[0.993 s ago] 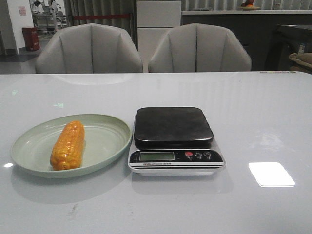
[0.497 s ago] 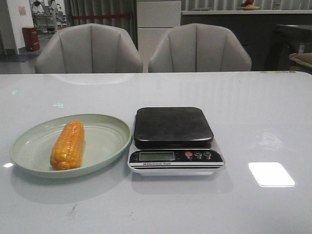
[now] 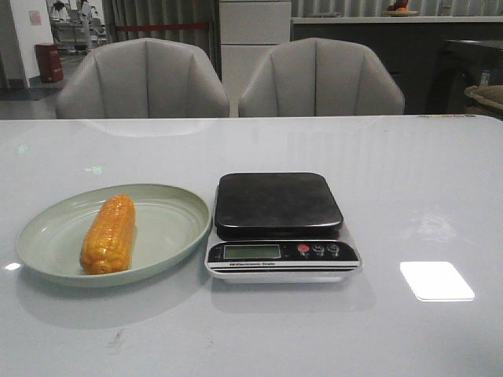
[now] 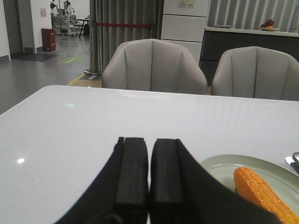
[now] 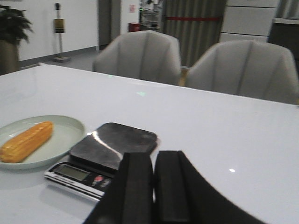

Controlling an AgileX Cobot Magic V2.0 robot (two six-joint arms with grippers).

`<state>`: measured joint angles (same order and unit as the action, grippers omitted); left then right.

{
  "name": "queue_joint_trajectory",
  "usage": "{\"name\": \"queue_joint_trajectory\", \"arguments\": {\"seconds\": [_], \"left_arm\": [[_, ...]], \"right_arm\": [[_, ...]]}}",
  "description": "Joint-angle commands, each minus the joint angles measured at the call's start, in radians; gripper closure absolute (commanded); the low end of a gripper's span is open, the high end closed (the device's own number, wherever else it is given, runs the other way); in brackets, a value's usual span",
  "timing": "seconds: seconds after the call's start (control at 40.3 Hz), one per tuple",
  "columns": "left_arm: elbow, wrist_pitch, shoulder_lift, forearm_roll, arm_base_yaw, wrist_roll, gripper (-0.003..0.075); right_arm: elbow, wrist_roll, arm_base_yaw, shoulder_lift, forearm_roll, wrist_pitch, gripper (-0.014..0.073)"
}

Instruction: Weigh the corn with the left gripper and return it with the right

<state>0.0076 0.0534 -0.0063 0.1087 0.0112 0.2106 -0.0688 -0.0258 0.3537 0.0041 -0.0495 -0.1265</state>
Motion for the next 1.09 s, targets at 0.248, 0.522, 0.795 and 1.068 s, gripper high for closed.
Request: {"name": "queue_joint_trajectory", "arguments": {"seconds": [0.248,0.522,0.795,1.068], "left_arm": [[0.000,-0.081,-0.021,-0.007,0.001,0.003,0.0606],[0.000,-0.081,-0.021,-0.007,0.001,0.003,0.0606],[0.000,-0.081,-0.021,-0.007,0.001,0.003,0.0606],[0.000,-0.081,-0.021,-0.007,0.001,0.003,0.0606]], "right_arm": [[0.074,-0.007,-0.277,-0.035,0.017,0.088,0.0428],[0.099,-0.007,-0.281,-0.034,0.017,0.034,0.0428],[0.099,-0.007,-0.281,-0.034,0.017,0.034,0.0428],[0.099,-0.007,-0.281,-0.034,0.017,0.034,0.0428]]}}
